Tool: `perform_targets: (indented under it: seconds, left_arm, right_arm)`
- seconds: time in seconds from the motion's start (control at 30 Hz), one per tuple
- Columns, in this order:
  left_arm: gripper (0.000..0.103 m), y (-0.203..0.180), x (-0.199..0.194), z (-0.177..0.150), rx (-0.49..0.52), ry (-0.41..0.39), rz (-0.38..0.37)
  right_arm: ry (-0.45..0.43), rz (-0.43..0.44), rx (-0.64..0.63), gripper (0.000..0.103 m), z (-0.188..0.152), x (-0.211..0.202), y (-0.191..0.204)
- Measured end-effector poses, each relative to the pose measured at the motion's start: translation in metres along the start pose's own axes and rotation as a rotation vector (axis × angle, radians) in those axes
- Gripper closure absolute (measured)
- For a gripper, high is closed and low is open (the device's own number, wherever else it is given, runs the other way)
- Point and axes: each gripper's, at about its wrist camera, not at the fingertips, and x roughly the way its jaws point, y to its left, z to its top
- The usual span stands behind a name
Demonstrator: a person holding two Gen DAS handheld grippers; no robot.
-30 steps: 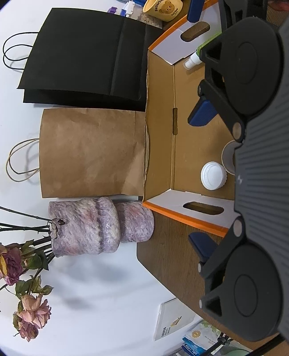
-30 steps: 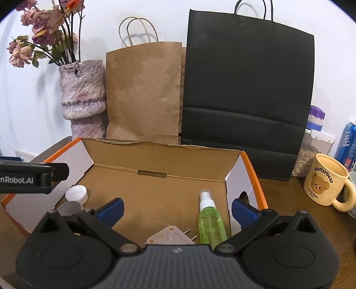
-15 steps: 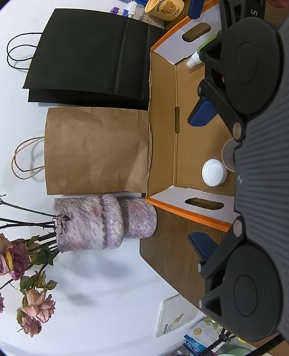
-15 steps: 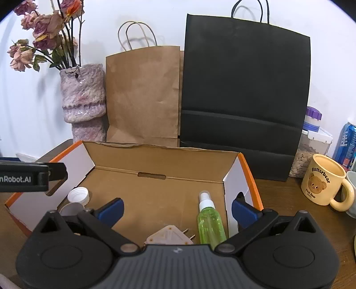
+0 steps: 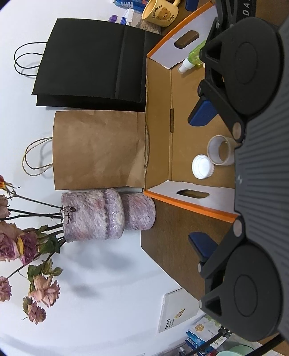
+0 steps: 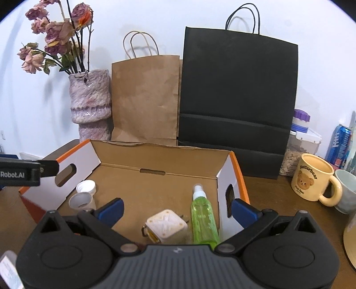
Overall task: Organize rigid objects
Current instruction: 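Withdraw both tools and reach toward the blue cap and white spray bottle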
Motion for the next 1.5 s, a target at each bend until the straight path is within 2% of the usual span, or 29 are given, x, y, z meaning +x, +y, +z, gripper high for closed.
perform_targets:
  seconds: [0.43,0.93,1.23,1.5]
  left_arm:
    - [0.0,0.016,-0.048,-0.027,-0.021,0.003,0.009]
    - [0.0,0.022,-0.111,-0.074,0.001,0.003,-0.005]
    - [0.0,0.036,-0.127,-0.11,-0.006,0.037,0.001]
    - [0.0,0.048,-0.14,-0.131,-0.004,0.02,-0.001]
  right_arm:
    - [-0.01,0.007,-0.027,0.0,-0.03,-0.054,-0.001]
    - [-0.005,0.053,-0.049,0.0,-0.074,-0.117,0.024]
    - [0.041,0.082,-0.067,0.0,-0.104,-0.135,0.044]
    - [0.067,0.088,-0.061,0.001,-0.118,-0.144,0.057]
